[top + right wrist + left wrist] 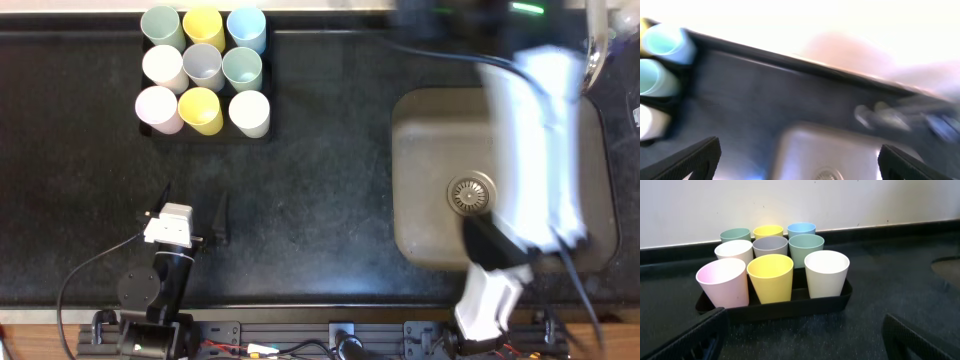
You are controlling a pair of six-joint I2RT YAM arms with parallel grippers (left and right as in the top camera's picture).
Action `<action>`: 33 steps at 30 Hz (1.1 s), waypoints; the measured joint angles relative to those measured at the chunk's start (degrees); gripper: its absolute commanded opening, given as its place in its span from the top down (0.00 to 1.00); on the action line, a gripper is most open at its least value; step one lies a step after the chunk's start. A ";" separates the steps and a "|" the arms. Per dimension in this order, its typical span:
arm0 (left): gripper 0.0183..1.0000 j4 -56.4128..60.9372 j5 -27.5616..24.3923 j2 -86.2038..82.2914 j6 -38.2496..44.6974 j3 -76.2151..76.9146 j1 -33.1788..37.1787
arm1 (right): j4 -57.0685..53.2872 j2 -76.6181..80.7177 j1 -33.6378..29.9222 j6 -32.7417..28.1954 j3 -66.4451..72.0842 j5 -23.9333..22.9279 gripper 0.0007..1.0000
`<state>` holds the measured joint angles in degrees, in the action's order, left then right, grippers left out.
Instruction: Store Cups
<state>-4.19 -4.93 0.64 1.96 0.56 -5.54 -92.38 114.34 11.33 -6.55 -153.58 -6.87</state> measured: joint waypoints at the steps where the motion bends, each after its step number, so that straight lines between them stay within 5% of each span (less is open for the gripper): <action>1: 0.00 0.02 0.00 -0.02 0.00 0.00 0.00 | 0.11 -3.98 -1.77 0.20 4.15 0.13 0.00; 10: 0.00 0.02 -0.02 -0.04 0.00 0.00 0.00 | 20.72 -57.75 -7.58 2.25 70.79 6.27 0.00; 15: 0.00 0.09 -0.04 -0.04 0.02 0.00 0.00 | 36.11 -83.14 -7.58 2.95 99.82 3.32 0.00; 22: 0.00 0.07 -0.02 -0.07 0.02 0.00 0.00 | 44.59 -98.25 -7.58 3.06 117.31 -5.60 0.00; 33: 0.00 0.04 -0.02 -0.07 0.04 0.00 0.00 | 52.70 -113.07 -7.52 3.08 131.75 -8.55 0.00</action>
<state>-4.14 -4.95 0.58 2.00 0.56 -5.54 -39.68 1.28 3.81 -3.46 -21.82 -15.42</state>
